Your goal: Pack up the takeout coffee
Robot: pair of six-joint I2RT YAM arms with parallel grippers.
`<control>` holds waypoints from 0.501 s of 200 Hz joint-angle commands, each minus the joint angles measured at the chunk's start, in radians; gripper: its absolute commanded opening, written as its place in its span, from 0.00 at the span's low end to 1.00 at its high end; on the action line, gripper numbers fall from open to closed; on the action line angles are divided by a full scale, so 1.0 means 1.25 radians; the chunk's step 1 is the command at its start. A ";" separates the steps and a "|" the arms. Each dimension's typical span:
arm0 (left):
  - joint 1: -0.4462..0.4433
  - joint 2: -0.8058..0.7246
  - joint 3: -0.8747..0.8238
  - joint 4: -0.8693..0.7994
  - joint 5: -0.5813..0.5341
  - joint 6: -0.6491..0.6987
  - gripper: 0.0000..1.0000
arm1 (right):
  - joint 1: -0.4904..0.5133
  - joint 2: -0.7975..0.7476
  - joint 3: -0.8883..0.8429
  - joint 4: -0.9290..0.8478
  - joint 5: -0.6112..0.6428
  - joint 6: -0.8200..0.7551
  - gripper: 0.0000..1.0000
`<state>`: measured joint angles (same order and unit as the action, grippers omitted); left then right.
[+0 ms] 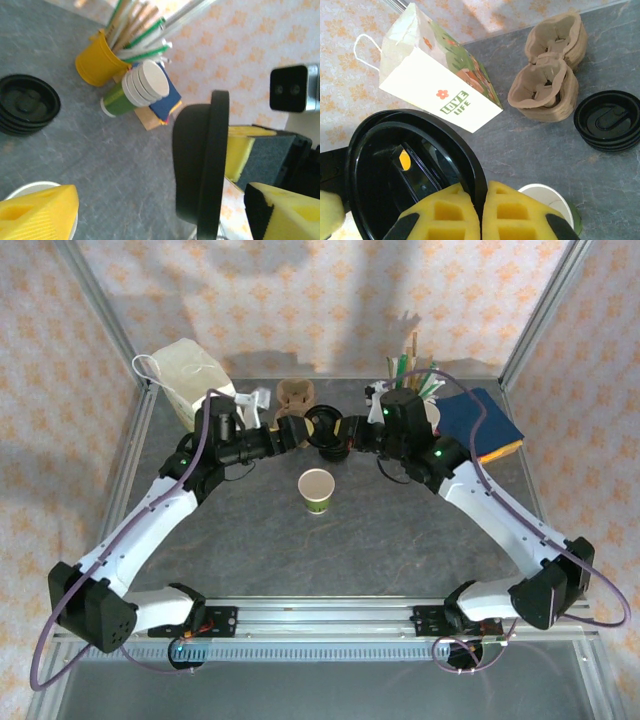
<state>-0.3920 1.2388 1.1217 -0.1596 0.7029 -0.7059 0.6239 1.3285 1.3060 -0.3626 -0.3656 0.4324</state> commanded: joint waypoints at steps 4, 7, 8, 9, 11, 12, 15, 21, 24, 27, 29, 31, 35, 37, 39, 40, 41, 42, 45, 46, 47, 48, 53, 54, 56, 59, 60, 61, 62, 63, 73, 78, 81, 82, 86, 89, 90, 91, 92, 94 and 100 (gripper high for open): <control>-0.021 0.019 0.025 0.031 0.058 0.002 0.75 | 0.011 -0.027 -0.030 0.042 -0.010 0.000 0.00; -0.023 0.021 0.024 0.034 0.061 0.002 0.72 | 0.012 -0.027 -0.031 0.042 -0.011 -0.001 0.00; -0.024 0.021 0.024 0.036 0.061 0.001 0.71 | 0.012 -0.027 -0.032 0.042 -0.011 0.000 0.00; -0.024 0.021 0.024 0.037 0.062 0.001 0.70 | 0.012 -0.027 -0.031 0.041 -0.012 0.000 0.00; -0.024 0.022 0.023 0.040 0.064 0.000 0.67 | 0.013 -0.027 -0.033 0.042 -0.013 -0.001 0.00; -0.025 0.023 0.022 0.042 0.066 -0.001 0.66 | 0.013 -0.027 -0.034 0.041 -0.014 -0.002 0.00; -0.026 0.024 0.021 0.045 0.070 -0.001 0.63 | 0.013 -0.027 -0.034 0.041 -0.013 -0.002 0.00; -0.027 0.027 0.019 0.050 0.075 -0.003 0.56 | 0.014 -0.026 -0.034 0.036 -0.013 -0.003 0.00; -0.028 0.028 0.018 0.052 0.077 -0.004 0.53 | 0.014 -0.026 -0.034 0.034 -0.013 -0.003 0.00; -0.027 0.030 0.017 0.055 0.081 -0.006 0.49 | 0.014 -0.026 -0.034 0.033 -0.013 -0.003 0.00; -0.027 0.030 0.017 0.056 0.083 -0.006 0.47 | 0.014 -0.027 -0.035 0.033 -0.013 -0.004 0.00; -0.028 0.031 0.015 0.058 0.085 -0.007 0.45 | 0.014 -0.027 -0.035 0.032 -0.013 -0.004 0.00; -0.028 0.032 0.013 0.062 0.088 -0.008 0.41 | 0.015 -0.027 -0.037 0.031 -0.014 -0.005 0.00; -0.028 0.032 0.013 0.063 0.089 -0.009 0.40 | 0.015 -0.028 -0.037 0.030 -0.014 -0.006 0.00; -0.028 0.033 0.012 0.063 0.089 -0.009 0.38 | 0.015 -0.028 -0.037 0.030 -0.013 -0.006 0.00; -0.029 0.033 0.011 0.063 0.089 -0.010 0.38 | 0.015 -0.028 -0.038 0.030 -0.013 -0.006 0.00; -0.029 0.033 0.011 0.064 0.089 -0.010 0.37 | 0.015 -0.029 -0.038 0.030 -0.013 -0.006 0.00; -0.028 0.034 0.011 0.065 0.090 -0.010 0.37 | 0.015 -0.029 -0.038 0.030 -0.012 -0.006 0.00; -0.030 0.034 0.009 0.067 0.090 -0.011 0.36 | 0.015 -0.030 -0.039 0.029 -0.010 -0.006 0.00; -0.030 0.034 0.009 0.067 0.091 -0.011 0.36 | 0.016 -0.030 -0.039 0.029 -0.010 -0.007 0.00; -0.030 0.034 0.008 0.068 0.090 -0.011 0.36 | 0.016 -0.031 -0.039 0.029 -0.010 -0.006 0.00; -0.030 0.034 0.008 0.069 0.090 -0.012 0.35 | 0.016 -0.031 -0.039 0.029 -0.010 -0.007 0.00; -0.030 0.034 0.004 0.074 0.092 -0.014 0.35 | 0.016 -0.032 -0.041 0.029 -0.009 -0.007 0.00; -0.031 0.034 0.004 0.075 0.092 -0.014 0.35 | 0.016 -0.033 -0.042 0.029 -0.009 -0.007 0.00; -0.031 0.033 0.002 0.077 0.092 -0.014 0.35 | 0.016 -0.034 -0.043 0.029 -0.009 -0.008 0.00; -0.032 0.032 0.000 0.082 0.093 -0.016 0.35 | 0.016 -0.035 -0.044 0.030 -0.009 -0.008 0.00; -0.032 0.032 -0.001 0.083 0.093 -0.017 0.35 | 0.016 -0.036 -0.044 0.029 -0.009 -0.008 0.00; -0.032 0.032 -0.001 0.085 0.093 -0.018 0.35 | 0.016 -0.037 -0.044 0.030 -0.009 -0.007 0.00; -0.032 0.032 -0.001 0.086 0.094 -0.019 0.35 | 0.016 -0.037 -0.044 0.030 -0.009 -0.007 0.00; -0.032 0.032 -0.003 0.088 0.094 -0.020 0.34 | 0.016 -0.037 -0.045 0.030 -0.008 -0.007 0.00; -0.032 0.031 -0.010 0.103 0.097 -0.027 0.34 | 0.016 -0.040 -0.048 0.030 -0.009 -0.008 0.00; -0.033 0.030 -0.013 0.109 0.097 -0.031 0.34 | 0.016 -0.042 -0.049 0.031 -0.010 -0.008 0.00; -0.034 0.030 -0.015 0.112 0.097 -0.032 0.34 | 0.017 -0.042 -0.049 0.031 -0.011 -0.008 0.00; -0.034 0.030 -0.015 0.112 0.097 -0.032 0.34 | 0.017 -0.043 -0.049 0.031 -0.011 -0.007 0.00; -0.033 0.029 -0.017 0.115 0.097 -0.033 0.34 | 0.017 -0.044 -0.050 0.032 -0.013 -0.008 0.00; -0.034 0.031 -0.017 0.116 0.096 -0.034 0.34 | 0.017 -0.045 -0.051 0.032 -0.013 -0.008 0.00; -0.034 0.031 -0.017 0.117 0.096 -0.035 0.33 | 0.018 -0.046 -0.052 0.033 -0.013 -0.007 0.00; -0.034 0.030 -0.017 0.117 0.096 -0.035 0.33 | 0.018 -0.046 -0.052 0.033 -0.013 -0.007 0.00; -0.034 0.030 -0.017 0.118 0.096 -0.035 0.33 | 0.018 -0.046 -0.053 0.033 -0.013 -0.006 0.00; -0.034 0.031 -0.018 0.118 0.096 -0.035 0.32 | 0.018 -0.047 -0.053 0.034 -0.013 -0.006 0.00; -0.034 0.031 -0.018 0.118 0.097 -0.035 0.30 | 0.017 -0.050 -0.056 0.037 -0.012 -0.006 0.00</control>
<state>-0.4259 1.2808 1.1118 -0.0803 0.7921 -0.7330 0.6388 1.3010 1.2533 -0.3508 -0.3717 0.4324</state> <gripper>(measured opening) 0.331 0.054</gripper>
